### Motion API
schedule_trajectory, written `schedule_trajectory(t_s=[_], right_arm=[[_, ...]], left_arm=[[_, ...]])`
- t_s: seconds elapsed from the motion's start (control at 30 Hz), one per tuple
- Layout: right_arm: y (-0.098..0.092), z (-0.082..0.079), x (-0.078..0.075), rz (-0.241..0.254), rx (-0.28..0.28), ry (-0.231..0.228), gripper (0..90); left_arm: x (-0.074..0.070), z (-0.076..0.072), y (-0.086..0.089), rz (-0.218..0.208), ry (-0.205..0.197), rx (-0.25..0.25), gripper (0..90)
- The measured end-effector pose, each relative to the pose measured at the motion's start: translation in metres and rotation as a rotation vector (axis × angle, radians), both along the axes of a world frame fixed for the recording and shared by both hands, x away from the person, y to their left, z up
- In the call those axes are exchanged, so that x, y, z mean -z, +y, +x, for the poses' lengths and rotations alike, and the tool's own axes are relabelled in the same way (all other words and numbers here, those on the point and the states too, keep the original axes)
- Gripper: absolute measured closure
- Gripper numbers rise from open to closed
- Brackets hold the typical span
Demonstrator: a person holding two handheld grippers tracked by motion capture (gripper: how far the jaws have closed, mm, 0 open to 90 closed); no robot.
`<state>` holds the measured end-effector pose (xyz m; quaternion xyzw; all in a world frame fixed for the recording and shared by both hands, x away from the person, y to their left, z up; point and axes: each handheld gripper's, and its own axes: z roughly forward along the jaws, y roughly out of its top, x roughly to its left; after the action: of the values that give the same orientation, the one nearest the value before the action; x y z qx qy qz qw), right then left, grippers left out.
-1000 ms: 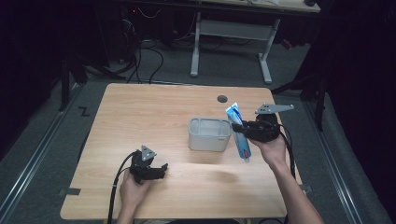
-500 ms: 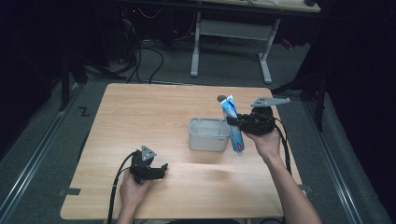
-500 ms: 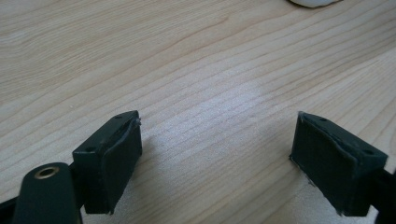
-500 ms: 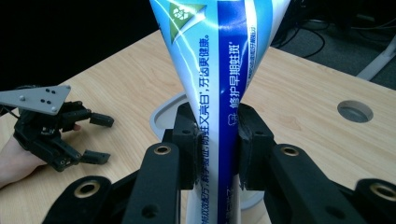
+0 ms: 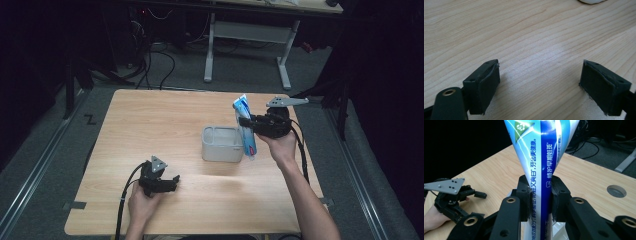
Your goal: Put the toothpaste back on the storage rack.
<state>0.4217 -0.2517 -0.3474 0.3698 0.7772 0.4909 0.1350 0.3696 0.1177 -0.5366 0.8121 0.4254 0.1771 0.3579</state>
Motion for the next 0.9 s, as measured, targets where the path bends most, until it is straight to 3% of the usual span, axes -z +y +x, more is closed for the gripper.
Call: schedule_trajectory(t_s=[0.6,0.9], right_arm=[[0.012,0.015,-0.014,0.028,0.012,-0.039,72.5],[0.031,0.023,-0.016,0.021,-0.002,-0.067,72.6]], left_arm=[[0.0,0.0,0.0,0.0,0.0,0.0,16.5],[0.0,0.0,0.0,0.0,-0.001,0.0,16.5]])
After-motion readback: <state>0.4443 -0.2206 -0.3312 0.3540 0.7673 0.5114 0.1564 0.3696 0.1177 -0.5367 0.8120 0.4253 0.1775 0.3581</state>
